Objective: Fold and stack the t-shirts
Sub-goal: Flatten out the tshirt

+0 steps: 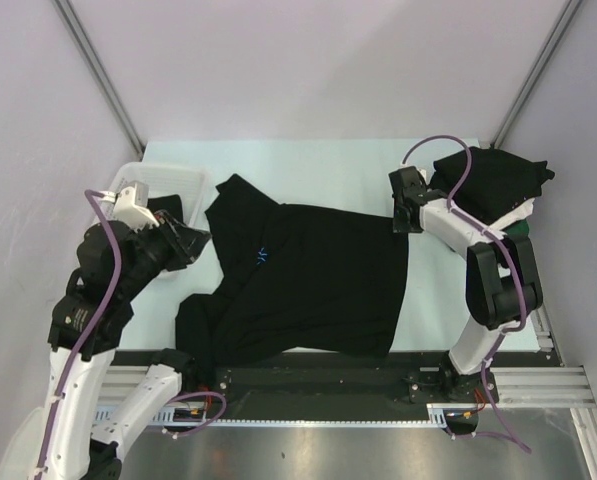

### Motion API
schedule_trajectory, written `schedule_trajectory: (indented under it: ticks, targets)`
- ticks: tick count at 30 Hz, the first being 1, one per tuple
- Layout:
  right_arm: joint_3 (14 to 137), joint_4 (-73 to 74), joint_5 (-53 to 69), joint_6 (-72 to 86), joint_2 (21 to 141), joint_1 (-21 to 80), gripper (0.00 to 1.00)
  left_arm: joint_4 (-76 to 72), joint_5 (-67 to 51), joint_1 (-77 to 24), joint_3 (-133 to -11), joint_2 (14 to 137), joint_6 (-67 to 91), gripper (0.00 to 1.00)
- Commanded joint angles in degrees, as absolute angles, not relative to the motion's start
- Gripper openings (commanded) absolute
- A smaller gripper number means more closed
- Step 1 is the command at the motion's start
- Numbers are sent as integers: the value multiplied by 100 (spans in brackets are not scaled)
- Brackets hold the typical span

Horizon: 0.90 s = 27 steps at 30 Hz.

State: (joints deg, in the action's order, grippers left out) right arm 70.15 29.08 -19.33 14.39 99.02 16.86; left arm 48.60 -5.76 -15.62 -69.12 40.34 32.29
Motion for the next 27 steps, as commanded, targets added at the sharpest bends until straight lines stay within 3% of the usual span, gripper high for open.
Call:
schedule_trajectory:
  ticks: [1, 27]
  targets:
    - [7031, 2163, -2188, 1012, 10203, 1644, 31, 4746, -651, -1520, -7136, 3911, 2936, 27]
    - [7023, 1415, -2497, 141, 11197, 1705, 30, 4834, -756, -1521, -7339, 3937, 2689, 29]
